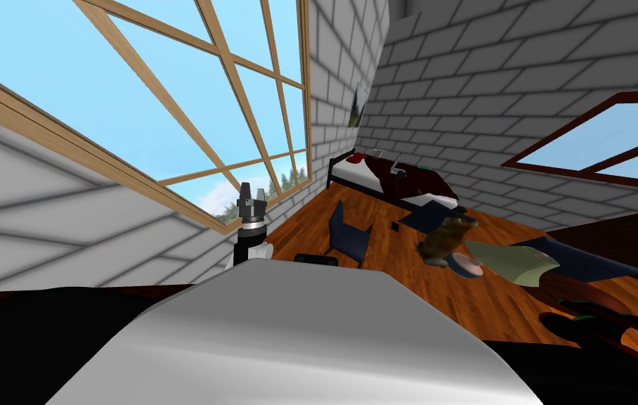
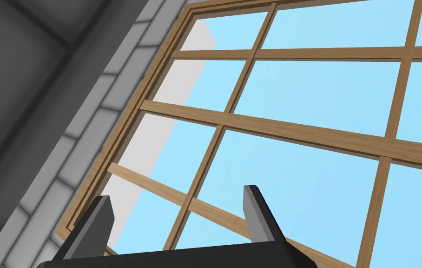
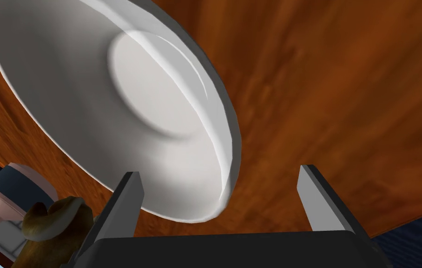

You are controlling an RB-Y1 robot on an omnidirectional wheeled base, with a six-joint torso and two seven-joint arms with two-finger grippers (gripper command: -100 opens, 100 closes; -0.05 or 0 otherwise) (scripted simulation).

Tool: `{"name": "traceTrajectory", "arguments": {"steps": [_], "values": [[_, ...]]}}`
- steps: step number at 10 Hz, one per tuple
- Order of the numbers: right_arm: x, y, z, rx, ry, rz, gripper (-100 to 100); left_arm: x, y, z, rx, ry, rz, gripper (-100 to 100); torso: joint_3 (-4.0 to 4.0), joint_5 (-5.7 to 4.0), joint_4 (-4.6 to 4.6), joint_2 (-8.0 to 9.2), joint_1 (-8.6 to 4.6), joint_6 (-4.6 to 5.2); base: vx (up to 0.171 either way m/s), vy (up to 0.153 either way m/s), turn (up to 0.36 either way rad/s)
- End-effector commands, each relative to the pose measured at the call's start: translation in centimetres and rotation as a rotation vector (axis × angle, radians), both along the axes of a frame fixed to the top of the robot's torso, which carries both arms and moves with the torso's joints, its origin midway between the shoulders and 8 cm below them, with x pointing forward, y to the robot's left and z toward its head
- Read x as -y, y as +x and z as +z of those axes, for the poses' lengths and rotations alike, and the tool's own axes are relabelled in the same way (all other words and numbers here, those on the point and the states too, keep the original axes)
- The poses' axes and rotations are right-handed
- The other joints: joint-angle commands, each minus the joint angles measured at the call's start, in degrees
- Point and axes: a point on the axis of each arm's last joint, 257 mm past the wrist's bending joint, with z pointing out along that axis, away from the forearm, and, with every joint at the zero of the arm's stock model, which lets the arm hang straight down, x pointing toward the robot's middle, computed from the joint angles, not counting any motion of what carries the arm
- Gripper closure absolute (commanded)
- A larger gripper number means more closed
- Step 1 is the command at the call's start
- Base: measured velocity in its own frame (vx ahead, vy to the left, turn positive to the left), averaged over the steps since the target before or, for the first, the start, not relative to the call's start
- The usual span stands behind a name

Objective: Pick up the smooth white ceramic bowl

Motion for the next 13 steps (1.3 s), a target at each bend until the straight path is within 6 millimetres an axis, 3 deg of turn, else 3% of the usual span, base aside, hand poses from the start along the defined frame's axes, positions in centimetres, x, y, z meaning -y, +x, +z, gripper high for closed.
{"name": "traceTrajectory", "arguments": {"steps": [1,8,10,11,13], "values": [[0.7,0.0,-0.4,0.000,0.001,-0.020,-100,0.0,0.0,0.0,0.000,0.000,0.000,0,0.00,0.00,0.00,0.00,0.00,0.00,-0.071,0.031,0.149],[4.2,0.1,-1.7,0.009,0.003,-0.120,-100,0.0,0.0,0.0,0.000,0.000,0.000,0,0.04,0.01,0.02,0.06,0.06,0.01,-0.062,0.034,0.138],[4.1,0.0,-1.6,0.005,0.001,-0.117,-100,0.0,0.0,0.0,0.000,0.000,0.000,0,0.00,0.00,0.00,-0.01,0.00,0.04,-0.022,0.015,0.025],[4.1,0.0,-1.6,0.006,0.002,-0.118,100,0.0,0.0,0.0,0.000,0.000,0.000,0,-0.04,0.00,-0.01,-0.08,-0.04,0.04,0.000,0.000,0.000],[4.1,0.0,-1.7,0.006,0.003,-0.118,100,0.0,0.0,0.0,0.000,0.000,0.000,0,-0.08,0.02,-0.03,-0.14,-0.08,0.04,0.000,0.000,0.000]]}}
